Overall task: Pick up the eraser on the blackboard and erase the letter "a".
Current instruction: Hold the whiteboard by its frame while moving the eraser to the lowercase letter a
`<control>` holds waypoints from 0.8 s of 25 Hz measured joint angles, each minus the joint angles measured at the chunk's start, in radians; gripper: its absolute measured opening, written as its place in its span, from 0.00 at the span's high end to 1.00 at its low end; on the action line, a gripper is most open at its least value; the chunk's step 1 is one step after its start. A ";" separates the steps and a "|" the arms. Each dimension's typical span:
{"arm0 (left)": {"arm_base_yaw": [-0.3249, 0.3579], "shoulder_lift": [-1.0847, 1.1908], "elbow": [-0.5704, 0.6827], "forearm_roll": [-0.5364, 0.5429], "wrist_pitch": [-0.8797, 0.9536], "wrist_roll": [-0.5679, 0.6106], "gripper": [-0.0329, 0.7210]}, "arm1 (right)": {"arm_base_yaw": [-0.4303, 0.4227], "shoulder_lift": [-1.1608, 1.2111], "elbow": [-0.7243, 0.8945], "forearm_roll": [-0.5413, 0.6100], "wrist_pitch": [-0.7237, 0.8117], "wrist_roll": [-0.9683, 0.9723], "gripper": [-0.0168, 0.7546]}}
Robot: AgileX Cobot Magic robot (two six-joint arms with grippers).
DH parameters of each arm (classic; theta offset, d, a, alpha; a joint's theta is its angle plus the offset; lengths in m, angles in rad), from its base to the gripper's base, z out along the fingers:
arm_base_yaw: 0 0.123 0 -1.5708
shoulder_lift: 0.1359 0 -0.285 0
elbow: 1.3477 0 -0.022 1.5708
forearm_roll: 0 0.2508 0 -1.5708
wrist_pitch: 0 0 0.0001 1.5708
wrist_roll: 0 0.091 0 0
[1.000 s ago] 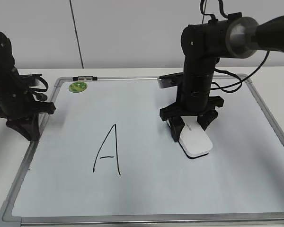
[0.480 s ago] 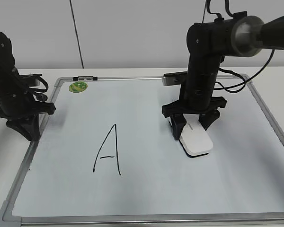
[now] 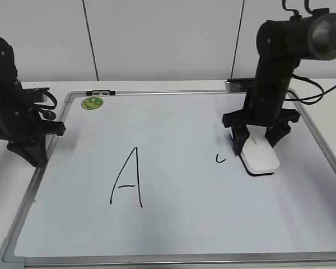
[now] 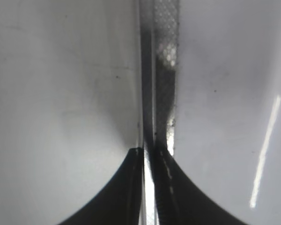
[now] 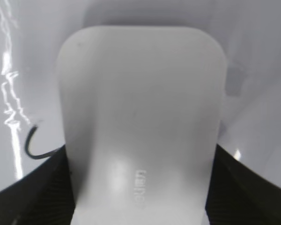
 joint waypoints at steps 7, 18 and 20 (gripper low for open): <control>0.000 0.000 0.000 0.000 0.002 0.000 0.88 | -0.026 -0.002 0.002 -0.004 0.000 0.005 0.29; 0.000 0.000 0.000 0.002 0.004 0.000 0.88 | 0.144 -0.002 0.002 0.033 -0.002 0.005 0.29; 0.000 0.000 0.000 0.002 0.004 0.000 0.88 | 0.178 -0.001 0.002 0.045 -0.002 0.005 0.29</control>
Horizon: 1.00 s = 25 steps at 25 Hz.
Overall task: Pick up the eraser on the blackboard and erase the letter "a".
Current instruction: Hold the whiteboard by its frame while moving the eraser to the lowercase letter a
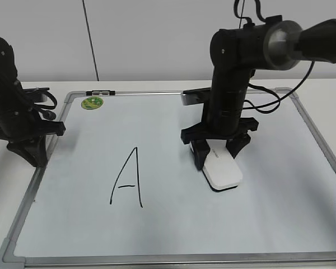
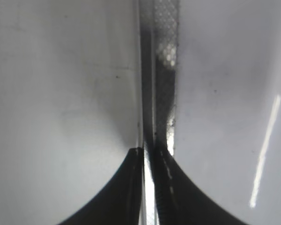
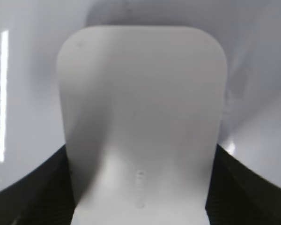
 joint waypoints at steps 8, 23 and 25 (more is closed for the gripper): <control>0.000 0.000 0.000 0.000 0.000 0.000 0.88 | 0.052 0.004 0.000 -0.006 0.000 -0.003 0.29; 0.000 0.000 0.000 0.000 0.000 0.000 0.88 | -0.180 -0.008 0.002 -0.011 0.000 0.000 0.29; 0.000 0.000 0.000 0.001 0.000 0.000 0.88 | -0.189 -0.025 0.007 -0.006 0.000 0.000 0.29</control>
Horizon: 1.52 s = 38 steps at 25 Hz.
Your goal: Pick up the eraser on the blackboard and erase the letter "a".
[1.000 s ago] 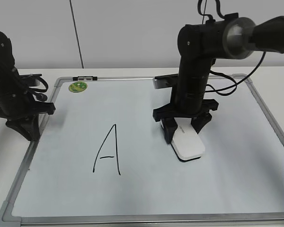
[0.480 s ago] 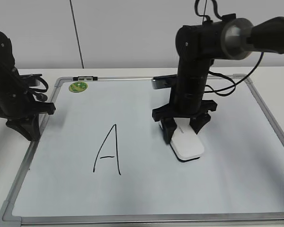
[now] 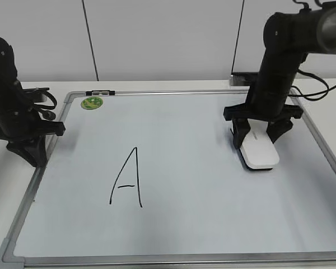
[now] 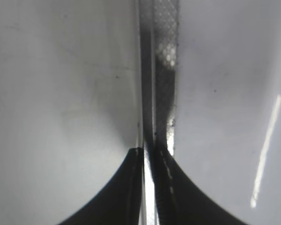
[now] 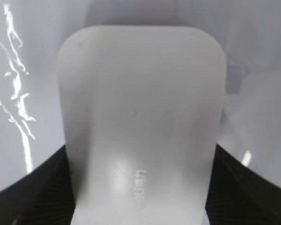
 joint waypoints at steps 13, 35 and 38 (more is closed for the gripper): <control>0.000 0.000 0.000 0.002 0.000 0.000 0.88 | 0.004 -0.353 0.033 -0.130 0.005 0.045 0.29; 0.000 0.000 0.000 -0.004 -0.002 0.000 0.88 | -0.229 -0.501 0.407 -0.146 -0.123 0.008 0.29; 0.000 0.000 0.000 -0.006 -0.002 0.000 0.88 | -0.254 -0.421 0.347 -0.128 -0.076 -0.026 0.29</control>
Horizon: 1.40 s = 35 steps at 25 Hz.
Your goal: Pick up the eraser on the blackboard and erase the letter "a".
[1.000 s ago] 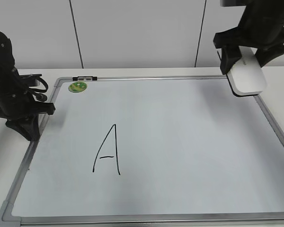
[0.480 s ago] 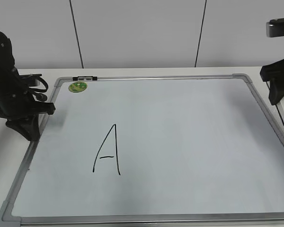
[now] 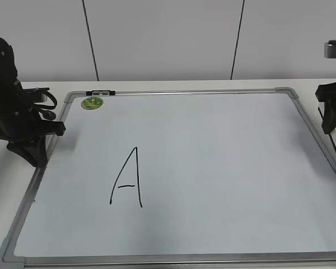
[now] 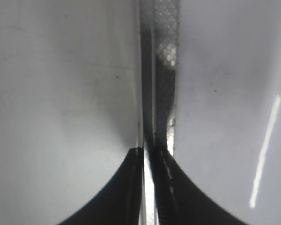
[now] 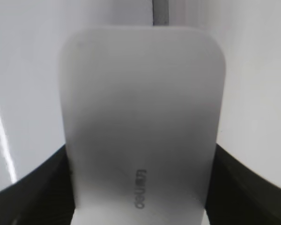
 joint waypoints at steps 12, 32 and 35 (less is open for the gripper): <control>0.000 0.000 0.000 0.000 0.000 0.000 0.88 | -0.047 0.251 -0.232 0.131 0.070 -0.086 0.29; 0.000 0.000 0.000 0.000 0.000 0.000 0.88 | -0.069 0.295 -0.239 0.140 0.073 -0.090 0.29; 0.000 0.000 0.000 0.000 0.000 0.000 0.88 | -0.069 0.303 -0.239 0.156 0.073 -0.091 0.29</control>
